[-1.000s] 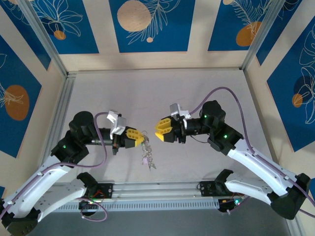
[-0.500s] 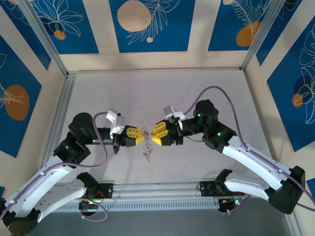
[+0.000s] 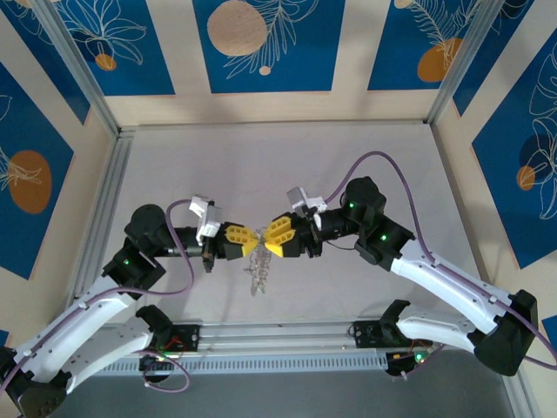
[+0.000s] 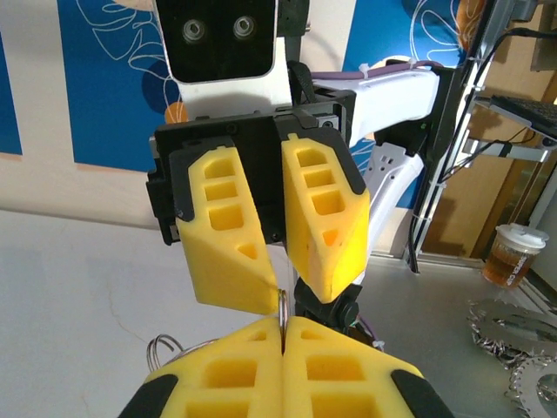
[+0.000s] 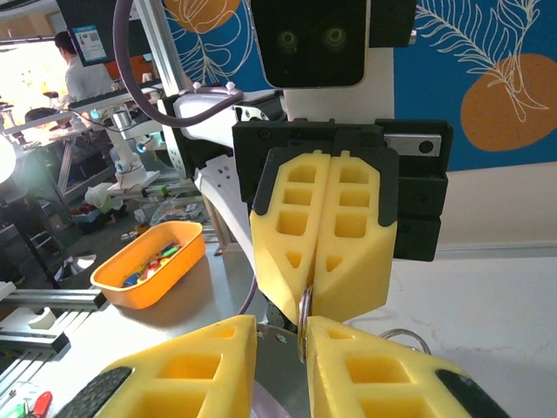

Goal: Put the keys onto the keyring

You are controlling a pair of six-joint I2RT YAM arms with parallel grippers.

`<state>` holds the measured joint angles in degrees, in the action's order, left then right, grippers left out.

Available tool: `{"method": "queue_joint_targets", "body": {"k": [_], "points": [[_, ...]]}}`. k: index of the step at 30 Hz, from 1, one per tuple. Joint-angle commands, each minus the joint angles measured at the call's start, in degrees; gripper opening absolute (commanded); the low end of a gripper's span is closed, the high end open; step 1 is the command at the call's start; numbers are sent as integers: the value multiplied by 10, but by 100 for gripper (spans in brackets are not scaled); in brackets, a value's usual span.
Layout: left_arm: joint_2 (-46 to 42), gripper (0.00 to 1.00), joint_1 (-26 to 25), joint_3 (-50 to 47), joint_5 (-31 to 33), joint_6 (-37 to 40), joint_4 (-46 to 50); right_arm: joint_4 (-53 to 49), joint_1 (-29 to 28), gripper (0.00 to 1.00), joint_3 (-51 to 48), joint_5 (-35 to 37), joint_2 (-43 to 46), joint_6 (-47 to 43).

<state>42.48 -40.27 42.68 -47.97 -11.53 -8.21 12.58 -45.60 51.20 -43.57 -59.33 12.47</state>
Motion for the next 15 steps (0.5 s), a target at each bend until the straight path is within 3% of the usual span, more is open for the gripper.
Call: {"method": "queue_joint_targets", "body": {"k": [1, 9, 15], "points": [[-7, 0, -1, -5, -2, -17, -66, 8, -6, 21, 7, -2, -7, 4], [-4, 0, -1, -19, -2, -46, -117, 8, -11, 21, 5, 13, -5, -2], [-3, 0, -1, -18, -6, -47, -112, 15, -12, 6, 6, 29, -2, -6]]}}
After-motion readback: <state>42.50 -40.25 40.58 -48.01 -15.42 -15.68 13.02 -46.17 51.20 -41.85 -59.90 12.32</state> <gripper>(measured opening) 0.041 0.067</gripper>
